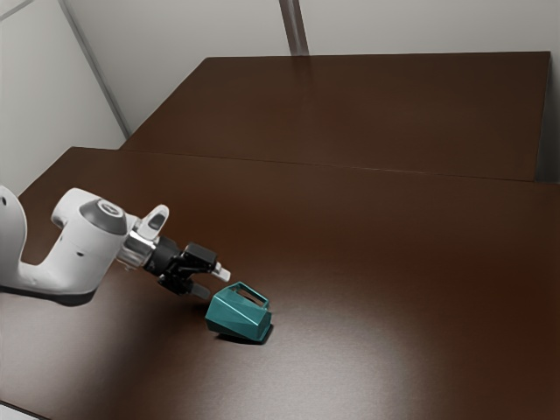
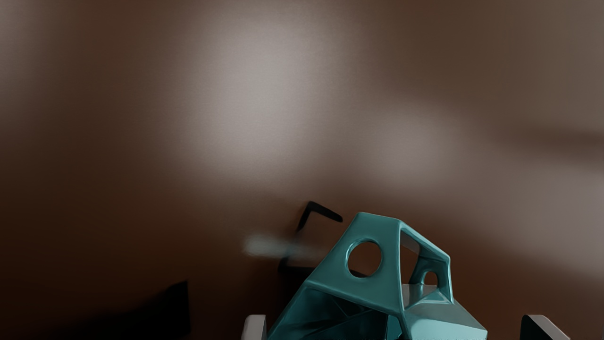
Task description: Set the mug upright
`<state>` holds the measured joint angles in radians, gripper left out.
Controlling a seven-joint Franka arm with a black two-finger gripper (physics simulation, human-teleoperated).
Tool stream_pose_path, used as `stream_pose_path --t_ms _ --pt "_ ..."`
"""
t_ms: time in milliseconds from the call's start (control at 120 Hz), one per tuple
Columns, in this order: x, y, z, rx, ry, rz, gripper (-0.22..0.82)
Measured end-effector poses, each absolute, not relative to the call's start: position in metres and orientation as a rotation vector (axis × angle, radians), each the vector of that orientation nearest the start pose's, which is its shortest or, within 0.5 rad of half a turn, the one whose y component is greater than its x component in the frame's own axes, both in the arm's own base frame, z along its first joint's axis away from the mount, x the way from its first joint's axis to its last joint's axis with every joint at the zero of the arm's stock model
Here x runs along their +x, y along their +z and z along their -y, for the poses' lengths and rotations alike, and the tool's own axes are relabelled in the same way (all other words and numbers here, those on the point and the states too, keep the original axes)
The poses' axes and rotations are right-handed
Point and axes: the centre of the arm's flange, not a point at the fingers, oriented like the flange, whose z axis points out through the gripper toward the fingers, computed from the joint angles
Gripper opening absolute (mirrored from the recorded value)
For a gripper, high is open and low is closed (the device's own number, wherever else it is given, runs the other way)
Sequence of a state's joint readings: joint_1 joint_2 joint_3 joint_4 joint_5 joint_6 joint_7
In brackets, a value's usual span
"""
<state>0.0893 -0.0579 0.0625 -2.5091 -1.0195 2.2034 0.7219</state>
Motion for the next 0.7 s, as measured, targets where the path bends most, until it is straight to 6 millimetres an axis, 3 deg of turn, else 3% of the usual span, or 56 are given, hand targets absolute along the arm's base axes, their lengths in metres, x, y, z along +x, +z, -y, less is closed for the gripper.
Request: stream_pose_path --t_ms 700 --pt "0.442 0.29 0.004 2.386 0.139 0.029 0.59"
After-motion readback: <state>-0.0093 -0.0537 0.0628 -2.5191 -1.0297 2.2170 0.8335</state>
